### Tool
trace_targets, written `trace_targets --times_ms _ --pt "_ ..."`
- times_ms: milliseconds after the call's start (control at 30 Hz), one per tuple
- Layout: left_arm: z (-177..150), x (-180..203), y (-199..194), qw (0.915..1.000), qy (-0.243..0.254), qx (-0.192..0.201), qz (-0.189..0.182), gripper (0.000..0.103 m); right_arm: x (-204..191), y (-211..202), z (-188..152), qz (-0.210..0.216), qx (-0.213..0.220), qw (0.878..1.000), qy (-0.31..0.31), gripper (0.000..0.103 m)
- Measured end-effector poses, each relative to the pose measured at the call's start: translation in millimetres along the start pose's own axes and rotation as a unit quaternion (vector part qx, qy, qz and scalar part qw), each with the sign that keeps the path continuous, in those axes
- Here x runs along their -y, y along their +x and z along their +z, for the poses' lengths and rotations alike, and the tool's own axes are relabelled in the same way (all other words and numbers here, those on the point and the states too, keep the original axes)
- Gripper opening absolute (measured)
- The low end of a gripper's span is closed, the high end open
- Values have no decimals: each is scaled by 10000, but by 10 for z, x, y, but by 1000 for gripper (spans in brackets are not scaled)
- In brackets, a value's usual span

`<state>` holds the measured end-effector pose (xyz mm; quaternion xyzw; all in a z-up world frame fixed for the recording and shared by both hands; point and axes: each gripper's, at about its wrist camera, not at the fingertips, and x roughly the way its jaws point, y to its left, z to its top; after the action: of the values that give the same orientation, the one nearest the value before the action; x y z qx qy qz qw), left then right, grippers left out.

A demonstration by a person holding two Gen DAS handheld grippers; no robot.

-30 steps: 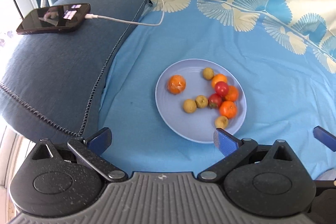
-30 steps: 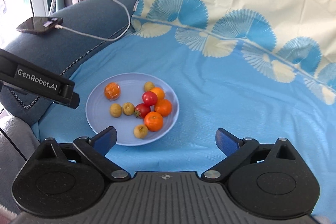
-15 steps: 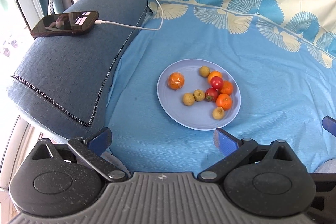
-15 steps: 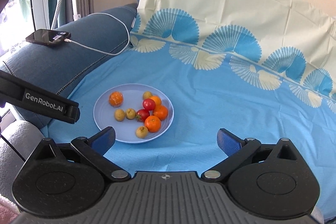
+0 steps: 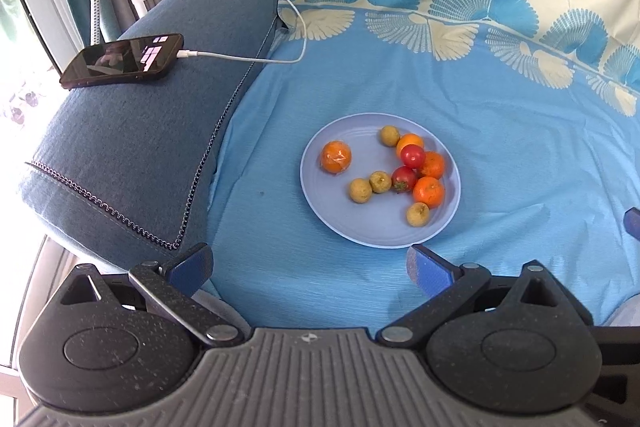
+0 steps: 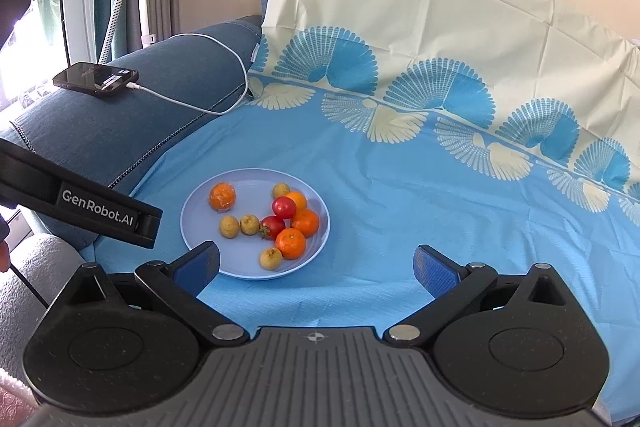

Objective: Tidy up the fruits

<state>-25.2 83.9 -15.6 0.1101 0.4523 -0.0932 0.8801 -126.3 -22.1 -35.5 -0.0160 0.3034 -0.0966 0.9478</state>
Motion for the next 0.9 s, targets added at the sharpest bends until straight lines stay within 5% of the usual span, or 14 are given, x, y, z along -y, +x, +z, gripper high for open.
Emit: trace_targets --times_ms 900 --pt "25 49 41 9998 121 -42 153 103 29 42 7 1 -18 10000 -14 102"
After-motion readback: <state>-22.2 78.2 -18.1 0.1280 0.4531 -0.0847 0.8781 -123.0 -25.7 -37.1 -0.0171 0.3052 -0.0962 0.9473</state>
